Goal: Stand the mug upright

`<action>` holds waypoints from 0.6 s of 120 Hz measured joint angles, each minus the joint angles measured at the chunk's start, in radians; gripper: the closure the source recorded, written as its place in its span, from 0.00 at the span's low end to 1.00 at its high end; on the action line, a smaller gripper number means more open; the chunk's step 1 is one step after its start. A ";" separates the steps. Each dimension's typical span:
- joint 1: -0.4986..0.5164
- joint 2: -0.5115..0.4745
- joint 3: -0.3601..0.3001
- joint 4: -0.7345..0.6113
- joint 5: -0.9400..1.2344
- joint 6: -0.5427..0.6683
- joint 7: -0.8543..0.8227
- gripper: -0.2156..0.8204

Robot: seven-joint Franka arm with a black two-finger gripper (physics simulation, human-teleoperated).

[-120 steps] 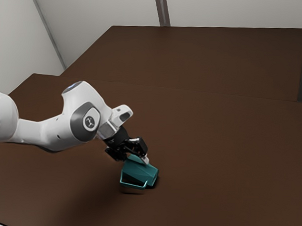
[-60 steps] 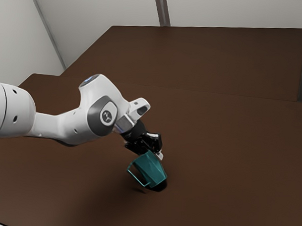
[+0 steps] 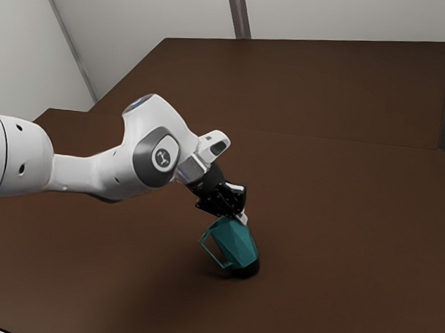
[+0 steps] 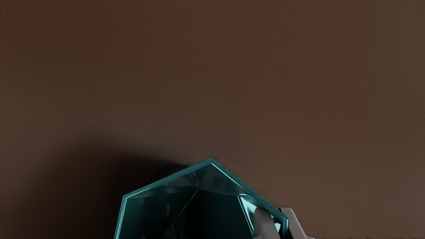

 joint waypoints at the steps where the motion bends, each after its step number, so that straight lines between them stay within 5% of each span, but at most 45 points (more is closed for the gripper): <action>1: 0.000 0.000 0.000 0.000 0.001 -0.001 -0.002 0.96; 37: 0.007 -0.031 0.032 0.018 0.077 -0.085 -0.051 0.97; 72: 0.160 -0.030 0.036 0.068 0.320 -0.185 -0.081 0.97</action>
